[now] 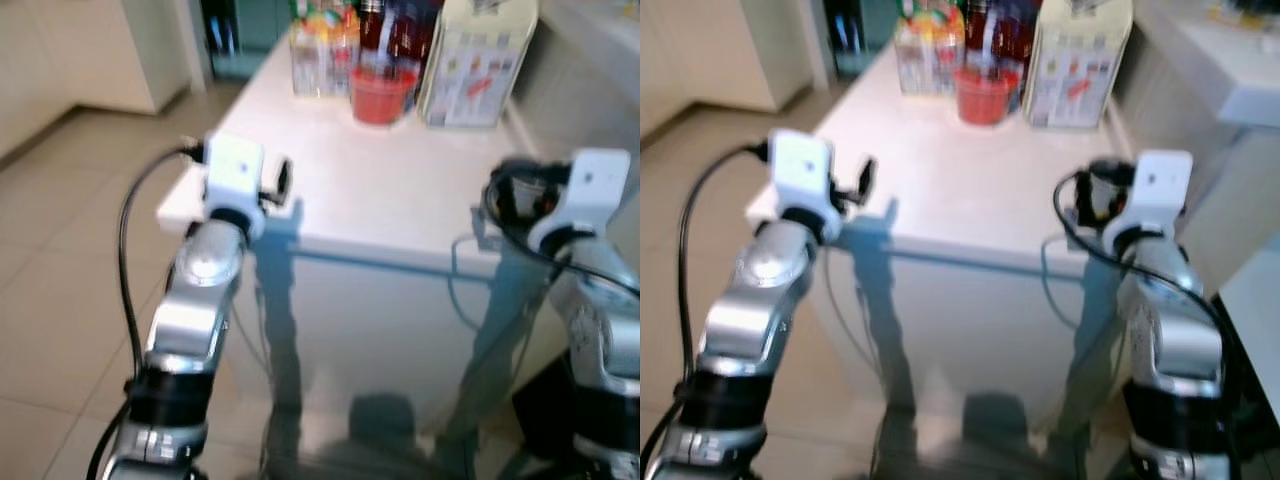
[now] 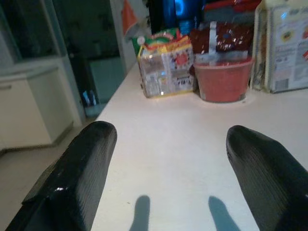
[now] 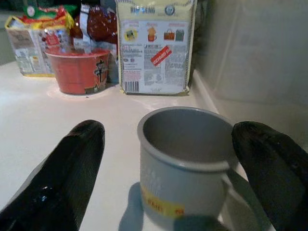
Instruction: Setting the table
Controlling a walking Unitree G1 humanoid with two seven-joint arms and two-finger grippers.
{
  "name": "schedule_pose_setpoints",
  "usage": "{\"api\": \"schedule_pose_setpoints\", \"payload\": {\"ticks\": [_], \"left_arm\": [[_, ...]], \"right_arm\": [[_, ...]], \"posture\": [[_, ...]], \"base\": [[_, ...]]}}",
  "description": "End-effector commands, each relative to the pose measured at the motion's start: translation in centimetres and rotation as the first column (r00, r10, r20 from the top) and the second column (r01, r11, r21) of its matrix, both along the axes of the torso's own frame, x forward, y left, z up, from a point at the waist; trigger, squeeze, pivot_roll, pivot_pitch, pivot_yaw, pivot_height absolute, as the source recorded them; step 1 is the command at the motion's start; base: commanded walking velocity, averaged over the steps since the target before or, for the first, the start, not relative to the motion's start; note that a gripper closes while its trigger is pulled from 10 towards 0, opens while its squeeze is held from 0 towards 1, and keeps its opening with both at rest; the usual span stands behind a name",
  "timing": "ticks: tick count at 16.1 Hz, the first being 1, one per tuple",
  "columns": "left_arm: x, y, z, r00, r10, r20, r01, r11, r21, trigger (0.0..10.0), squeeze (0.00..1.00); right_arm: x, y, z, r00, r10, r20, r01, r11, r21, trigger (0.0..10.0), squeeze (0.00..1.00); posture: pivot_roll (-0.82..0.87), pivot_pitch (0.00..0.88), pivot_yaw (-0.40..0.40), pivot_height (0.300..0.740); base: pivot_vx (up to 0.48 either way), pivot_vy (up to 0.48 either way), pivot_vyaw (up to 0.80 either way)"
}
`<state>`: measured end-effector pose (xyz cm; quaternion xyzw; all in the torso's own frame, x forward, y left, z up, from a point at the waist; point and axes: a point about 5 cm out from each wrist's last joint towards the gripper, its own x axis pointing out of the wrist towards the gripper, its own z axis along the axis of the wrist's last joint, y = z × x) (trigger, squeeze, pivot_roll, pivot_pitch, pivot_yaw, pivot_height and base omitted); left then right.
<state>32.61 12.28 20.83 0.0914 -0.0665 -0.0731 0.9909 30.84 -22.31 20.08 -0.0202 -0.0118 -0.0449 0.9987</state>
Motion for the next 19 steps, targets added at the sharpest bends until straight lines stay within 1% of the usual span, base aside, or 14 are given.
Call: {"api": "schedule_pose_setpoints", "payload": {"ticks": [1,3,5,6,7,8,10,11,12,13,16,17,18,19], "left_arm": [[0.1,0.5,0.2,1.000,0.025,0.009,-0.025,1.000,0.015,10.0,0.00],[0.0,0.2,0.3,1.000,-0.008,0.008,0.008,1.000,0.017,10.0,0.00],[-0.6,-1.1,0.5,0.991,-0.133,0.021,0.132,0.991,0.020,10.0,0.00],[-1.0,-1.8,0.4,0.980,-0.195,0.024,0.194,0.980,0.034,10.0,0.00],[-1.6,-2.7,0.1,0.960,-0.281,0.011,0.280,0.959,0.043,10.0,0.00],[-1.7,-2.8,0.1,0.956,-0.292,0.007,0.292,0.956,0.042,10.0,0.00],[-2.1,-3.4,-0.5,0.937,-0.348,-0.030,0.349,0.935,0.053,10.0,0.00],[-2.2,-3.5,-0.6,0.929,-0.368,-0.038,0.369,0.928,0.045,10.0,0.00],[-2.3,-3.5,-0.7,0.923,-0.382,-0.042,0.383,0.923,0.043,10.0,0.00],[-2.5,-3.7,-0.8,0.910,-0.411,-0.057,0.414,0.909,0.040,10.0,0.00],[-2.6,-3.8,-0.8,0.905,-0.420,-0.060,0.423,0.905,0.048,10.0,0.00],[-2.6,-3.8,-0.7,0.907,-0.419,-0.047,0.421,0.905,0.053,10.0,0.00],[-2.3,-3.5,-0.7,0.925,-0.375,-0.054,0.378,0.923,0.072,10.0,0.00],[-2.2,-3.4,-0.6,0.933,-0.356,-0.051,0.359,0.931,0.071,10.0,0.00]], "right_arm": [[0.1,0.4,0.5,1.000,0.025,0.013,-0.025,1.000,0.009,10.0,0.00],[0.2,0.3,0.6,1.000,0.022,0.014,-0.022,1.000,0.008,10.0,0.00],[0.3,-0.2,0.7,1.000,-0.005,0.016,0.005,1.000,-0.002,10.0,0.00],[0.3,-0.4,0.7,1.000,-0.016,0.019,0.016,1.000,-0.003,10.0,0.00],[0.4,-0.7,0.8,0.999,-0.035,0.020,0.036,0.999,-0.010,10.0,0.00],[0.5,-0.8,0.8,0.999,-0.038,0.020,0.039,0.999,-0.011,10.0,0.00],[0.7,-1.8,0.6,0.996,-0.090,-0.003,0.090,0.996,-0.028,10.0,0.00],[1.0,-2.1,0.5,0.997,-0.082,-0.011,0.082,0.996,-0.020,10.0,0.00],[1.2,-2.3,0.4,0.997,-0.076,-0.015,0.076,0.997,-0.016,10.0,0.30],[1.8,-2.4,0.2,0.999,-0.038,-0.026,0.038,0.999,0.011,10.0,1.00],[3.0,-2.3,-0.1,0.998,0.050,-0.033,-0.048,0.996,0.078,10.0,1.00],[3.5,-2.4,-0.3,0.997,0.059,-0.044,-0.056,0.996,0.063,10.0,1.00],[4.0,-2.5,-0.4,0.997,0.049,-0.053,-0.047,0.998,0.044,10.0,1.00],[4.2,-2.5,-0.4,0.997,0.047,-0.053,-0.044,0.998,0.042,10.0,0.40]], "posture": [[-0.01,0.000,-0.016,0.740],[-0.01,0.000,-0.015,0.740],[-0.01,0.000,-0.014,0.740],[-0.01,0.000,-0.014,0.740],[-0.01,0.000,-0.015,0.740],[-0.01,0.000,-0.015,0.740],[-0.01,0.000,-0.015,0.740],[-0.01,0.000,-0.015,0.740],[-0.01,0.000,-0.015,0.740],[-0.01,0.000,-0.012,0.740],[-0.01,0.000,-0.012,0.740],[-0.01,0.000,-0.011,0.740],[-0.01,0.000,-0.013,0.740],[-0.01,0.000,-0.014,0.740]], "base": [[0.000,0.000,0.00],[0.000,0.000,0.00],[0.000,0.000,0.00],[0.000,0.000,0.00],[0.000,0.000,0.00],[0.000,0.000,0.00],[0.000,0.000,0.00],[0.000,0.000,0.00],[0.000,0.000,0.00],[0.000,0.000,0.00],[0.000,0.000,0.00],[0.000,0.000,0.00],[0.000,0.000,0.00],[0.000,0.000,0.00]]}}
